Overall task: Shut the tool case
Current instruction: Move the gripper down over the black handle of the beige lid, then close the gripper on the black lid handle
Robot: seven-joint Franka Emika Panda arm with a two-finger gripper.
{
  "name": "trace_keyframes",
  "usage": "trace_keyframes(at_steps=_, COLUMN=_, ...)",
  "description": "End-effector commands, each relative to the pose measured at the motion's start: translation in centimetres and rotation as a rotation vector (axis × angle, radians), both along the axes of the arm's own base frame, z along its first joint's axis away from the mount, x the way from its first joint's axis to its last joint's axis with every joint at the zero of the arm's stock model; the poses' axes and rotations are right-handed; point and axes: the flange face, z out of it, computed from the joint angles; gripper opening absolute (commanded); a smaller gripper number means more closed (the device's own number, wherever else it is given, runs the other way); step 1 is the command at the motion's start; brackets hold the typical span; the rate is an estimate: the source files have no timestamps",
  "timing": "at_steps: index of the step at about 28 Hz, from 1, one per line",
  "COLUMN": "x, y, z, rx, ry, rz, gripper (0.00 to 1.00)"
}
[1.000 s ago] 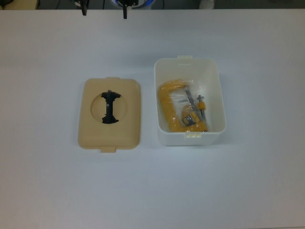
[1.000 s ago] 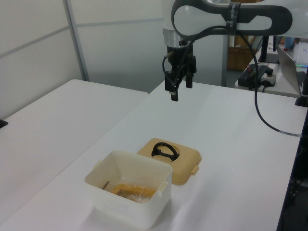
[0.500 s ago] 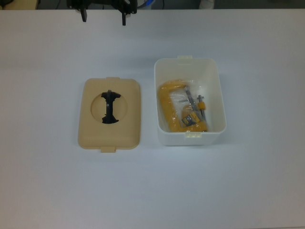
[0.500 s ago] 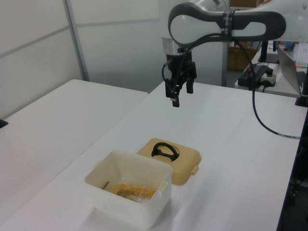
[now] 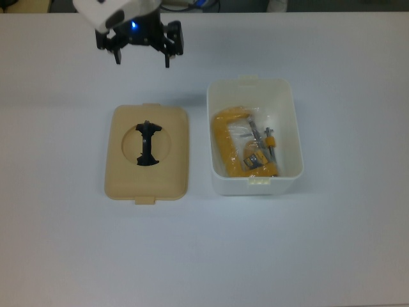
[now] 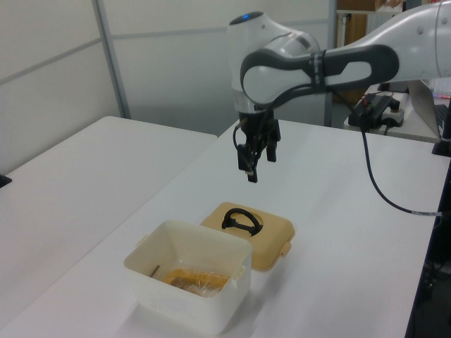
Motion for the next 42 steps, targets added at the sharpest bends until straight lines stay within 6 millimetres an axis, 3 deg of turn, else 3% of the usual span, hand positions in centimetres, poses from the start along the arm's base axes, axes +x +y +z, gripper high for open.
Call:
trace_keyframes(at_steps=1, x=0.9, y=-0.3, z=-3.0, rx=-0.007, ry=0.024, rz=0.03, gripper=1.0)
trace_keyframes(at_steps=12, x=3.4, y=-0.5, z=-8.6, rx=-0.007, ry=0.028, rz=0.069, gripper=1.0)
trace_keyframes(at_steps=22, x=4.5, y=-1.1, z=-11.8, rx=-0.044, ry=0.036, rz=0.087, gripper=0.99)
trace_keyframes(at_steps=29, x=5.0, y=-1.3, z=-13.3, rx=-0.061, ry=0.037, rz=0.096, gripper=0.82)
trace_keyframes(at_steps=33, x=5.2, y=-1.3, z=-13.5, rx=-0.068, ry=0.028, rz=0.103, gripper=0.67)
trace_keyframes(at_steps=35, x=5.4, y=-1.3, z=-13.8, rx=-0.069, ry=0.025, rz=0.105, gripper=0.53)
trace_keyframes(at_steps=42, x=5.9, y=-0.7, z=-14.6, rx=-0.063, ry=0.011, rz=0.106, gripper=0.42)
